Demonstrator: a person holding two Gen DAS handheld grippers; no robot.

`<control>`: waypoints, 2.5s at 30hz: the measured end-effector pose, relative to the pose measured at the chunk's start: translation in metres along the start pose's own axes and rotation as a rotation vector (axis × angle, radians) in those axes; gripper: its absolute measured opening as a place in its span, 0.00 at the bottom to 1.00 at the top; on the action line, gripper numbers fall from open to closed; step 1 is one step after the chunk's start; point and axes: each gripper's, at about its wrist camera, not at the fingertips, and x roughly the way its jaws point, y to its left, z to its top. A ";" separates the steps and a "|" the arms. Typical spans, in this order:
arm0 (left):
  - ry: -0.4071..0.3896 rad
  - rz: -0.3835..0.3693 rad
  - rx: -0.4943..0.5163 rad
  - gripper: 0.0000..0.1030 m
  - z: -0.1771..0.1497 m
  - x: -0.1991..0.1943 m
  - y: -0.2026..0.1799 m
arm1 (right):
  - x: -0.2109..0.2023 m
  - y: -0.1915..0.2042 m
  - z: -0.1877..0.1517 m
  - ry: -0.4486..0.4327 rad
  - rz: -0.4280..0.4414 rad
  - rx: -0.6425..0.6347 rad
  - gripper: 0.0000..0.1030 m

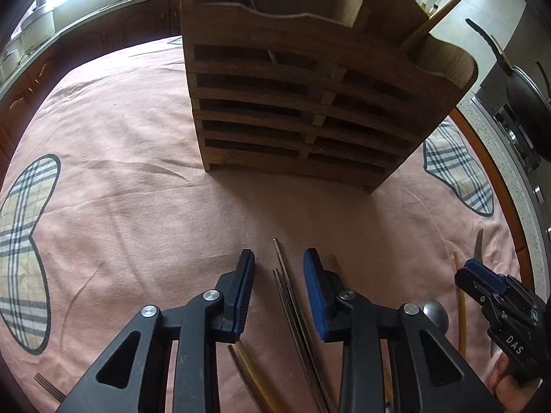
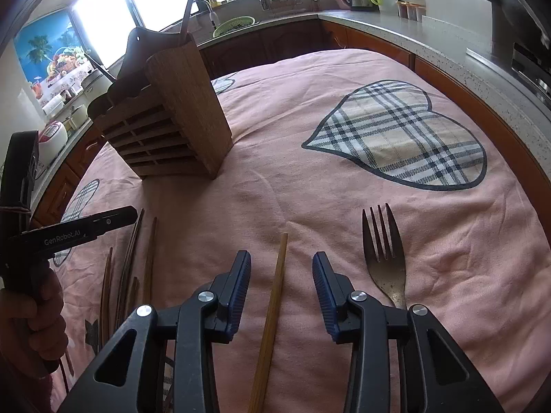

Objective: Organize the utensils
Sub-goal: 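Grasp a thin chopstick with the left gripper while the right grasps a wooden chopstick, then lift both chopsticks and lower them into the wooden utensil holder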

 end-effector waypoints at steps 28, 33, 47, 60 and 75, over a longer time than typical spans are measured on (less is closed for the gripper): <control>-0.220 -0.147 -0.059 0.04 -0.046 -0.119 0.019 | -0.051 0.027 0.013 -0.125 0.084 -0.036 0.04; -0.245 -0.146 -0.061 0.04 -0.067 -0.156 0.035 | -0.065 0.035 0.012 -0.148 0.105 -0.046 0.04; -0.358 -0.166 -0.088 0.03 -0.107 -0.227 0.055 | -0.102 0.060 0.008 -0.216 0.149 -0.082 0.04; -0.479 -0.186 -0.056 0.02 -0.131 -0.279 0.052 | -0.152 0.075 0.017 -0.336 0.179 -0.099 0.04; -0.526 -0.177 -0.052 0.02 -0.133 -0.295 0.056 | -0.174 0.081 0.036 -0.444 0.195 -0.091 0.04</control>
